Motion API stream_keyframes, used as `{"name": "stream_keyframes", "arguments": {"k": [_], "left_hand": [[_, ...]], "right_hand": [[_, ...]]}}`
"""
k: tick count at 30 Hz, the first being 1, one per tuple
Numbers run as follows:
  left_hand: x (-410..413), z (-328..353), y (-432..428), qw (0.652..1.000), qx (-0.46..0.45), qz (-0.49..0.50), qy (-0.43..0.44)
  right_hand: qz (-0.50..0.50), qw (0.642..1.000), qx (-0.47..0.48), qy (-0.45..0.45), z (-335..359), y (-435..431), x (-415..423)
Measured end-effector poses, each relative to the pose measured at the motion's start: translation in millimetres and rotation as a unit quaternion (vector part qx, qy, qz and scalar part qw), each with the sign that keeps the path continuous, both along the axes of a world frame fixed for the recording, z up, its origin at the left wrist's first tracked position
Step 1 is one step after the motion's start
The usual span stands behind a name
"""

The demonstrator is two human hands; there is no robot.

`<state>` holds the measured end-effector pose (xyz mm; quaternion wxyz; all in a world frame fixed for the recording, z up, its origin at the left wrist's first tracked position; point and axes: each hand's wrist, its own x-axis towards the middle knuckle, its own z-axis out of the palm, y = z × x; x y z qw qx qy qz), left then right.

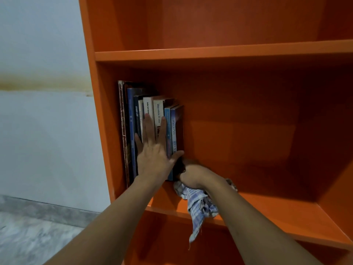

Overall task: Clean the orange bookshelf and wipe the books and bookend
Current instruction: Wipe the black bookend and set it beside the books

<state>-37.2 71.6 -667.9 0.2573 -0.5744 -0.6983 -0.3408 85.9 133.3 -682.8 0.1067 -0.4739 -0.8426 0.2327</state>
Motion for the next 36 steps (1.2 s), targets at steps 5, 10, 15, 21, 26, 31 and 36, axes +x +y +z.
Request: {"name": "stream_keyframes", "arguments": {"k": [5,10,15,21,26,31,36], "left_hand": [[-8,-7,-15,0.993,0.071,0.054,0.073],[-17,-22,-33,0.987,0.11,0.117,-0.013],[-20,-23,-26,0.988,0.094,0.123,-0.008],[-21,-18,-17,0.987,0.057,0.151,0.006],[-11,-19,-27,0.991,0.059,0.123,0.007],[-12,-19,-32,0.991,0.043,0.127,0.007],[-8,-13,-37,0.993,0.025,0.114,-0.026]], "right_hand": [[0.01,1.0,0.0,-0.003,-2,-2,1],[0.01,1.0,-0.005,0.018,2,-7,2],[0.001,1.0,0.0,0.004,8,-14,5],[-0.037,0.999,-0.014,-0.024,13,-19,-2],[-0.051,0.997,0.028,-0.049,12,-27,4],[-0.044,0.998,0.041,-0.016,17,-31,19],[-0.054,0.998,0.04,0.019,20,-35,23]]}}
